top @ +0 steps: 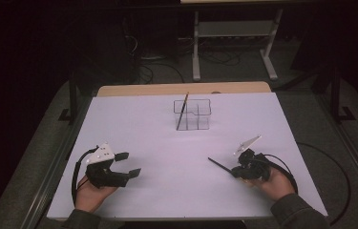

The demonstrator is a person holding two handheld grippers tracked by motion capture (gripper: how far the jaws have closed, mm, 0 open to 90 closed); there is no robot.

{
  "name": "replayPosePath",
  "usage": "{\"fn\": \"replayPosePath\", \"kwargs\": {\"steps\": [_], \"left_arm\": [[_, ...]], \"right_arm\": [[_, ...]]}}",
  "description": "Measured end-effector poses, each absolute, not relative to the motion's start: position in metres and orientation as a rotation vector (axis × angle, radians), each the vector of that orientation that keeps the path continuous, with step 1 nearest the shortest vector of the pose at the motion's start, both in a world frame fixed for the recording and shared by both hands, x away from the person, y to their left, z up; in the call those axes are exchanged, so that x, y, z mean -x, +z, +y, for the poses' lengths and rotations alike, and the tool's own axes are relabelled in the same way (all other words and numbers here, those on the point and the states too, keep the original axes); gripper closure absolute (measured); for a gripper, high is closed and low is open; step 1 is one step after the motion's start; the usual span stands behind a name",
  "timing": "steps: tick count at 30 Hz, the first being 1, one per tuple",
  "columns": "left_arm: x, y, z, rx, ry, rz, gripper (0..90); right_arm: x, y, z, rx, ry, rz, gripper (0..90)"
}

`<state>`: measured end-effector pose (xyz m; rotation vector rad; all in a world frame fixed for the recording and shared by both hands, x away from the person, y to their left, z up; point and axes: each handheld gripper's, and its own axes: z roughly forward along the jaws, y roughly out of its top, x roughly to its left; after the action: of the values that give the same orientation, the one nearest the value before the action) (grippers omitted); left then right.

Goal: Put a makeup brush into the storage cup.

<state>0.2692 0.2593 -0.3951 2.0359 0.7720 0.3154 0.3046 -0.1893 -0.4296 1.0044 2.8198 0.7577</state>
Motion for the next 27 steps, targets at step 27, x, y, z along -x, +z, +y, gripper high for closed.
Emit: {"fn": "replayPosePath", "kwargs": {"steps": [27], "left_arm": [[-0.269,-0.385,0.260,-2.027,0.321,0.724,23.3]], "right_arm": [[-0.315,-0.403,-0.167,-0.852,0.763,2.880,83.0]]}}
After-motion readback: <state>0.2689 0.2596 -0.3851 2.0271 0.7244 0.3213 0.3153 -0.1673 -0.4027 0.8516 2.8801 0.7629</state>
